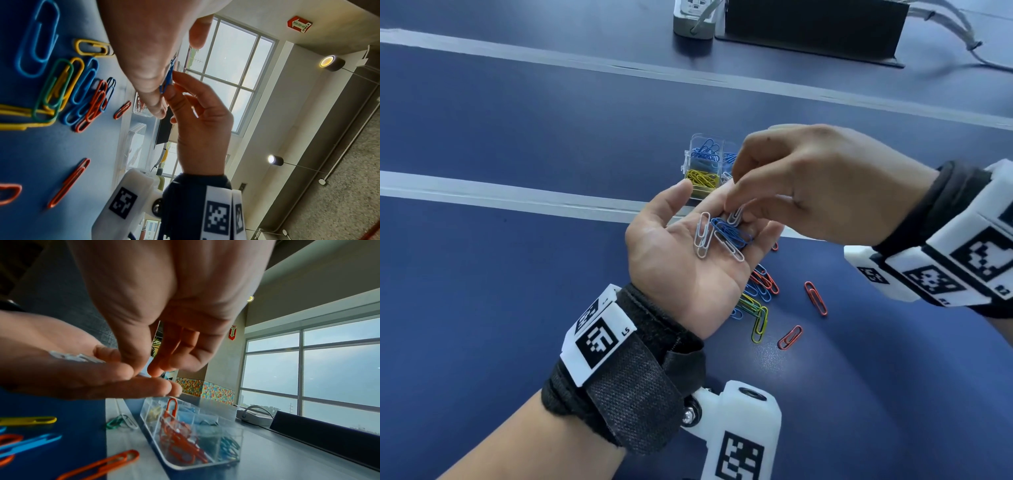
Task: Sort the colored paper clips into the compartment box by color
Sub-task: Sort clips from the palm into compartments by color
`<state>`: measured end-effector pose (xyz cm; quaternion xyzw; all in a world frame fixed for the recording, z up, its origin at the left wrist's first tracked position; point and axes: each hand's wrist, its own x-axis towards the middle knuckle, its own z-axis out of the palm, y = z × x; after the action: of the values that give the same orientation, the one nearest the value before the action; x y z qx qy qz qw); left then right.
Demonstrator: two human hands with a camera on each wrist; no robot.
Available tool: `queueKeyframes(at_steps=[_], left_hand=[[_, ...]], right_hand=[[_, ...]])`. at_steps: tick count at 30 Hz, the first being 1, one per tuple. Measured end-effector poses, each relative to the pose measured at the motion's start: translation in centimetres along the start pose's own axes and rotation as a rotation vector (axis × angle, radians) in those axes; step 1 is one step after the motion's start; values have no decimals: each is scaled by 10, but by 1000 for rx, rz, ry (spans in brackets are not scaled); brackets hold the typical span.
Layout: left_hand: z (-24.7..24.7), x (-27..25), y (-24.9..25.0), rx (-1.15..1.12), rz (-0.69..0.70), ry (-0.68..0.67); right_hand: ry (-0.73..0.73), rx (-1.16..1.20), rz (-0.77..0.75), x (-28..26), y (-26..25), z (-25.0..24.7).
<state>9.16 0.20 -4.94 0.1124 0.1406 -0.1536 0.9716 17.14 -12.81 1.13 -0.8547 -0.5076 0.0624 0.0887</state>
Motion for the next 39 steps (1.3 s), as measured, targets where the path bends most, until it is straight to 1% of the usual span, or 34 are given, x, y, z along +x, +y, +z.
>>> queueKeyframes(at_steps=[4, 6, 8, 12, 15, 18, 21, 29, 33, 35, 39], left_hand=[[2, 0, 0, -44, -4, -46], [2, 0, 0, -62, 8, -44], [3, -1, 1, -70, 22, -13], [5, -3, 3, -61, 56, 48], [7, -4, 4, 1, 64, 74], [8, -6, 4, 13, 64, 80], [9, -6, 3, -37, 79, 67], [6, -5, 2, 6, 84, 43], [2, -3, 1, 20, 89, 57], [0, -3, 0, 29, 101, 84], [-3, -2, -3, 18, 130, 115]], right_hand=[[80, 23, -4, -2, -2, -1], [132, 60, 20, -2, -9, -4], [155, 95, 62, -3, -18, -8], [73, 148, 190, -8, -40, -11], [53, 88, 235, -8, -52, -2], [29, 4, 257, -6, -57, 3], [-28, 22, 350, -3, -60, 1], [97, 67, 437, 3, -65, 2], [191, 255, 514, 6, -65, 0], [201, 322, 536, 9, -65, 0], [145, 330, 548, 14, -73, 1]])
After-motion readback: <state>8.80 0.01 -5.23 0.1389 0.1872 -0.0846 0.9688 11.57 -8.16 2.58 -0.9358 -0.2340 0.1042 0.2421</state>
